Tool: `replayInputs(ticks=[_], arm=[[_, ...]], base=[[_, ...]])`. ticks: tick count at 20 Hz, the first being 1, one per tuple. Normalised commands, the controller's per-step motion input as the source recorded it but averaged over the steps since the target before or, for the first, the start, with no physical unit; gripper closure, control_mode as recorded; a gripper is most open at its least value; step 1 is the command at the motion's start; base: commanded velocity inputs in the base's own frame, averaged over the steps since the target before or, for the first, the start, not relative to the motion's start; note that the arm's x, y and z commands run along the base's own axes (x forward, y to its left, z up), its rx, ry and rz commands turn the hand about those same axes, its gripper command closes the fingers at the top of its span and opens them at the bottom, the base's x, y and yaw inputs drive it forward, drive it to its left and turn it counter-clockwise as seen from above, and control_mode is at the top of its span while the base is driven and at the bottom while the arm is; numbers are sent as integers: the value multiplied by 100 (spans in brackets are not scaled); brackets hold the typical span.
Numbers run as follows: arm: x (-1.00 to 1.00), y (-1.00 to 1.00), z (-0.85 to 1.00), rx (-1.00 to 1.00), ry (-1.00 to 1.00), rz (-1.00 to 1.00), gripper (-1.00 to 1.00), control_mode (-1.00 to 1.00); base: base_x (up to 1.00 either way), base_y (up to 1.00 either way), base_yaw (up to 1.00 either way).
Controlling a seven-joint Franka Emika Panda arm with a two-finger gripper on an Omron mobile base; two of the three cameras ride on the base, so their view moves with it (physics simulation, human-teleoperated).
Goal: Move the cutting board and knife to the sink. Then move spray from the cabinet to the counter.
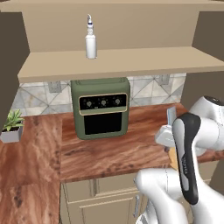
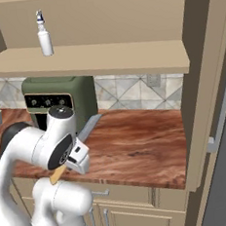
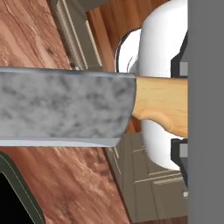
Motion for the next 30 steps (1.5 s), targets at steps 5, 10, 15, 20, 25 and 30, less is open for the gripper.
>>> replayInputs(ticks=[5,10,15,20,25,30], arm=[[-22,9,5,-8,0,-1,100,-100],[-7,0,11,-13,0,0,100,-100],[0,0,16,-11,-1,0,100,-100],[0,0,2,-5,-2,0,100,100],[0,0,0,0,0,0,100,100],[0,0,0,0,0,0,100,100]], base=[[0,0,0],[0,0,0],[0,0,0],[-6,0,0],[-90,-1,0],[-100,-17,2]])
